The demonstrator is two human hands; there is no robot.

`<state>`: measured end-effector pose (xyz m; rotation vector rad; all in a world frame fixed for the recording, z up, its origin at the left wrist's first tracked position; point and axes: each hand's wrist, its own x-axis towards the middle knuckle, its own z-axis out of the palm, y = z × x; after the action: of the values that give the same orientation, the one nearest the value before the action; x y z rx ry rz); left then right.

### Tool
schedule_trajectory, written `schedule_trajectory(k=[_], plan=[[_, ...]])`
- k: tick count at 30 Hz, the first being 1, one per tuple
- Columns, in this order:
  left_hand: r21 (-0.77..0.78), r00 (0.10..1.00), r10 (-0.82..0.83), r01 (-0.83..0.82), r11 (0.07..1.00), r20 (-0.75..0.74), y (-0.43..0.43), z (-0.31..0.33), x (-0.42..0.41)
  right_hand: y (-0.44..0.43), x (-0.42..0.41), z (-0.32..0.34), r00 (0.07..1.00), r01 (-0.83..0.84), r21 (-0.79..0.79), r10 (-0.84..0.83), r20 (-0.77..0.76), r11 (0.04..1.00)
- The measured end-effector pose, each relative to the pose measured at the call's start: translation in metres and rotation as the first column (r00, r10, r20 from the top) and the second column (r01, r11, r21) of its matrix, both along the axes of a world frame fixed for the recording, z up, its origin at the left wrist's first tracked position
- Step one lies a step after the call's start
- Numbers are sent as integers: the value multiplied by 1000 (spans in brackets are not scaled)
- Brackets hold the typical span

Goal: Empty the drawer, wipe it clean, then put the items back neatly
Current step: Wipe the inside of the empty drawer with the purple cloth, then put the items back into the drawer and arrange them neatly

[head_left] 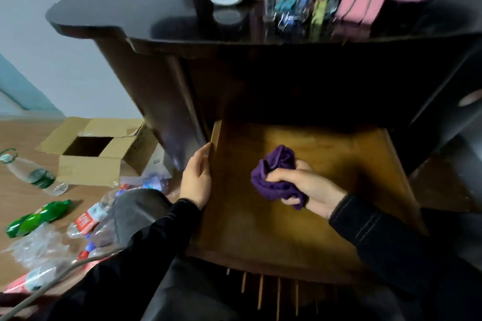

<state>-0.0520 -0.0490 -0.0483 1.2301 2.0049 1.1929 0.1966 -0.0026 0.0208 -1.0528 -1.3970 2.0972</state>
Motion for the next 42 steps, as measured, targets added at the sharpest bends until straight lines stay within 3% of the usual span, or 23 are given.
schedule_trajectory(k=[2, 4, 7, 11, 14, 22, 24, 27, 30, 35, 37, 39, 42], plan=[[30, 968, -4, 12, 999, -250, 5, 13, 2, 11, 43, 22, 996, 75, 125, -80, 30, 989], [156, 925, -6, 70, 985, -381, 17, 42, 18, 22, 87, 43, 980, 177, 234, -193, 49, 956], [280, 888, -123, 267, 922, -443, 37, 99, 65, 33, 146, 72, 925, 321, 312, -367, 98, 894], [350, 796, -373, 562, 750, -477, 46, 144, 144, 43, 219, 112, 810, 466, 476, -576, 108, 745], [390, 765, -469, 634, 668, -440, 50, 154, 187, 60, 271, 131, 646, 331, 742, -714, 272, 582], [416, 725, -517, 686, 597, -454, 64, 190, 239, 104, 317, 181, 424, 131, 835, -791, 440, 535], [447, 732, -467, 676, 585, -496, 69, 207, 244, 107, 319, 198, 388, 143, 896, -857, 340, 420], [477, 717, -361, 678, 559, -596, 79, 233, 253, 109, 319, 226, 432, 382, 888, -899, 72, 255], [449, 636, -239, 718, 532, -734, 95, 252, 263, 112, 318, 255, 454, 410, 883, -891, 22, 231], [351, 524, -205, 764, 541, -827, 117, 258, 275, 123, 304, 311, 481, 472, 869, -869, -114, 148], [368, 552, -219, 753, 546, -805, 122, 256, 275, 130, 295, 333, 493, 523, 843, -852, -177, 128], [373, 585, -253, 736, 564, -771, 126, 255, 274, 138, 286, 353, 469, 538, 842, -846, -254, 45], [355, 611, -318, 727, 588, -725, 129, 255, 273, 151, 272, 376, 483, 475, 879, -820, -307, -49]])
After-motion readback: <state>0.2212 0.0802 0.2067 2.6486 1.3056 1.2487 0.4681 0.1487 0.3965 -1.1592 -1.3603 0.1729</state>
